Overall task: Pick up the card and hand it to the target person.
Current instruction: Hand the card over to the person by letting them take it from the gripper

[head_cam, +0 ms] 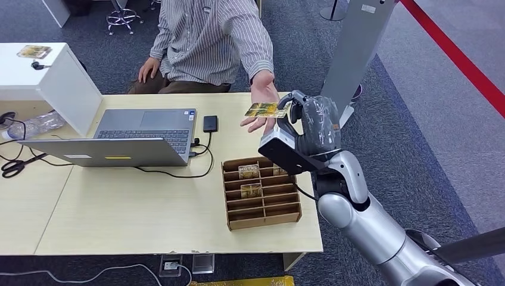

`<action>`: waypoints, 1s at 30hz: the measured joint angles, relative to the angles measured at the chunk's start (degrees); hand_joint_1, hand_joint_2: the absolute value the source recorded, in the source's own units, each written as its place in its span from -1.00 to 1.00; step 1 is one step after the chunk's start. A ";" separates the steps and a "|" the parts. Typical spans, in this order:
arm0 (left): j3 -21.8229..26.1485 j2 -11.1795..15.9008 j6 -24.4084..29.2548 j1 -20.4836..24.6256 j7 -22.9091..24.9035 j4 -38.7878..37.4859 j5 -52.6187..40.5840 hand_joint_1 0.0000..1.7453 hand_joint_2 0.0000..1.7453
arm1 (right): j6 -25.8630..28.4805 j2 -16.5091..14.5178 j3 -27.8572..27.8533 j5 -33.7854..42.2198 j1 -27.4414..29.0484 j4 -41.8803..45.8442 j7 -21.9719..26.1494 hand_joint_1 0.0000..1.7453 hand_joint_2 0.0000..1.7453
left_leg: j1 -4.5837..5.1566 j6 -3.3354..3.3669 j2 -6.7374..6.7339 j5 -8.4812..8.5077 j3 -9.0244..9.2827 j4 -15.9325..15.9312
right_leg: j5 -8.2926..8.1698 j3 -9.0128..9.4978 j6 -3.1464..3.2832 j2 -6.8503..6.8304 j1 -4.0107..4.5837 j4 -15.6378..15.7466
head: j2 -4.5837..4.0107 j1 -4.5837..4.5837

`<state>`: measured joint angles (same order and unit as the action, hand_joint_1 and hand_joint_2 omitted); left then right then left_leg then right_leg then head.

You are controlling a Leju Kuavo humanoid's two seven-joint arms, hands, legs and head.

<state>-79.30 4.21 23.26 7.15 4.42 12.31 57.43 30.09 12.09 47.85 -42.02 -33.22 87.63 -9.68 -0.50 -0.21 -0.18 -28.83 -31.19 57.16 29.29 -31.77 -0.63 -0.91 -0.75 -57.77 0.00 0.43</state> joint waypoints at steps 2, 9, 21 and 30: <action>-0.10 -0.04 0.00 0.02 0.00 0.00 -0.05 -1.00 1.00 | 1.40 -0.90 0.30 -0.37 -0.62 -2.99 0.15 1.00 1.00 | 0.00 0.00 0.00 0.00 -0.01 0.00 | 0.00 -0.01 0.00 0.01 0.00 0.00 | 0.01 0.03; -0.73 -0.10 -0.04 0.07 0.15 0.00 -0.06 -1.00 1.00 | 4.24 -3.58 1.47 -3.75 -2.67 -13.10 -1.08 1.00 1.00 | 0.00 0.00 0.00 0.00 0.01 0.00 | 0.00 -0.01 0.00 0.02 0.00 0.00 | 0.00 0.02; -0.79 -0.10 -3.01 0.04 -0.42 0.00 0.09 -1.00 1.00 | 4.53 -5.33 2.49 -5.89 -3.22 -20.48 -2.86 0.00 1.00 | 0.00 0.00 0.00 0.01 0.04 0.00 | -0.01 0.01 0.00 0.01 0.00 0.00 | 0.00 -0.01; -0.77 -0.10 -2.64 0.04 -0.95 0.00 0.80 -1.00 -1.00 | 5.00 -5.48 2.41 -3.52 -3.02 -21.79 -2.27 -1.00 1.00 | 0.00 0.00 -0.01 0.00 0.02 0.00 | 0.00 -0.03 0.00 0.02 0.00 0.00 | 0.00 -0.02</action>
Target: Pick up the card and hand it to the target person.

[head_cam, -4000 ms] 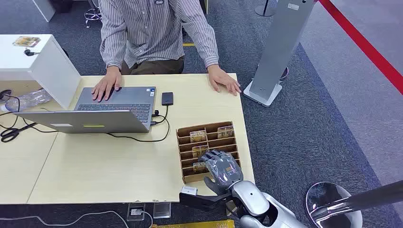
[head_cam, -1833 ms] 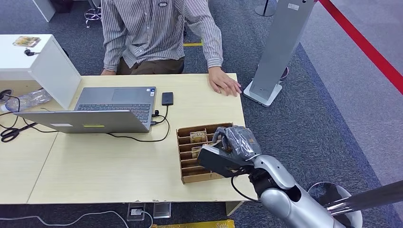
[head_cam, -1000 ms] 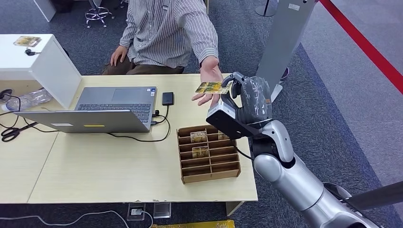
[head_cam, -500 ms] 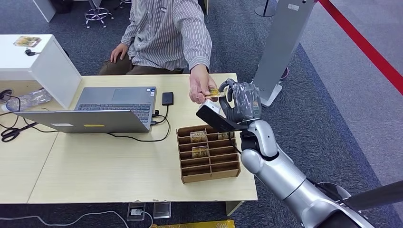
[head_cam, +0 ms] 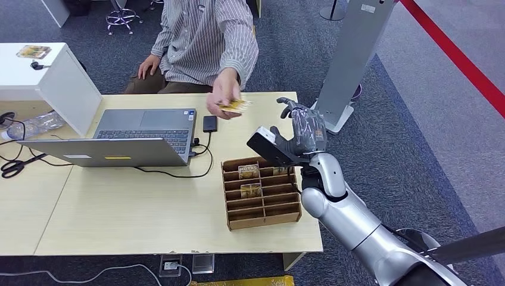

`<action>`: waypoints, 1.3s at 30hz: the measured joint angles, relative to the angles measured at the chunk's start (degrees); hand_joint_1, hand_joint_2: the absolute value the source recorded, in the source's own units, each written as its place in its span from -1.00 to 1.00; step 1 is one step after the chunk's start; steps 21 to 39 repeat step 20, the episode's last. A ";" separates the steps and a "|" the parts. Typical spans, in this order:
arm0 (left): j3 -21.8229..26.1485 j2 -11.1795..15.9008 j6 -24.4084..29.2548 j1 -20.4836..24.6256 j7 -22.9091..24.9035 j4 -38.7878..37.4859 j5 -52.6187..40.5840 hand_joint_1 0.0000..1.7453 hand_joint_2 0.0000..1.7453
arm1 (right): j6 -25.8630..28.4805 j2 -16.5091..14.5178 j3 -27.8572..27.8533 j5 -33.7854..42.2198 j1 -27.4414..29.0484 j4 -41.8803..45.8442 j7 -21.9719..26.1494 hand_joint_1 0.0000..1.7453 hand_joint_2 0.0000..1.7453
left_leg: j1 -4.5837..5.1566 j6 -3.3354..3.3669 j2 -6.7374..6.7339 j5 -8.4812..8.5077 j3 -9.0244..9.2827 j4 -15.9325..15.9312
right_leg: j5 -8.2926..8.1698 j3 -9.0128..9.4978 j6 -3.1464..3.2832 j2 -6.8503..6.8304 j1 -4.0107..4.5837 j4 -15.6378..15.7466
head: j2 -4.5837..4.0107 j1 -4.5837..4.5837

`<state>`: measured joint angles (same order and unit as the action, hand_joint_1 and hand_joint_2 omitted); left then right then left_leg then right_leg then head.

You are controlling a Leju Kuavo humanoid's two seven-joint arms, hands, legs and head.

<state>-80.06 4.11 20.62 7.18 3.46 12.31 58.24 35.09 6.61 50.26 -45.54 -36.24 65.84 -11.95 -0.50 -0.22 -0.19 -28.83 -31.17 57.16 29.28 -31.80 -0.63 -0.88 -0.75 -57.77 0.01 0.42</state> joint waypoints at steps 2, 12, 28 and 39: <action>0.00 0.00 0.42 -0.02 0.48 0.00 0.39 -1.00 -1.00 | 0.25 0.01 -0.19 3.37 0.48 0.27 1.25 -1.00 1.00 | 0.00 0.00 0.00 0.00 0.01 0.00 | 0.00 0.00 0.00 0.00 0.00 0.00 | 0.00 0.01; 0.02 0.01 1.44 -0.24 1.56 0.00 1.57 -1.00 -1.00 | 0.34 1.59 -3.09 18.31 6.76 8.94 5.65 -1.00 1.00 | 0.00 0.00 -0.01 0.00 0.02 0.00 | 0.00 -0.02 0.00 0.01 0.00 0.01 | -0.01 -0.03; 0.02 0.07 1.66 -0.47 1.99 0.00 2.12 -1.00 -1.00 | -0.91 5.26 -5.90 20.81 14.21 18.21 5.76 -1.00 1.00 | 0.00 0.00 -0.02 -0.01 0.01 0.00 | 0.00 -0.02 0.00 0.02 0.00 0.02 | -0.01 0.03; 0.02 0.07 1.66 -0.47 1.99 0.00 2.12 -1.00 -1.00 | -0.91 5.26 -5.90 20.81 14.21 18.21 5.76 -1.00 1.00 | 0.00 0.00 -0.02 -0.01 0.01 0.00 | 0.00 -0.02 0.00 0.02 0.00 0.02 | -0.01 0.03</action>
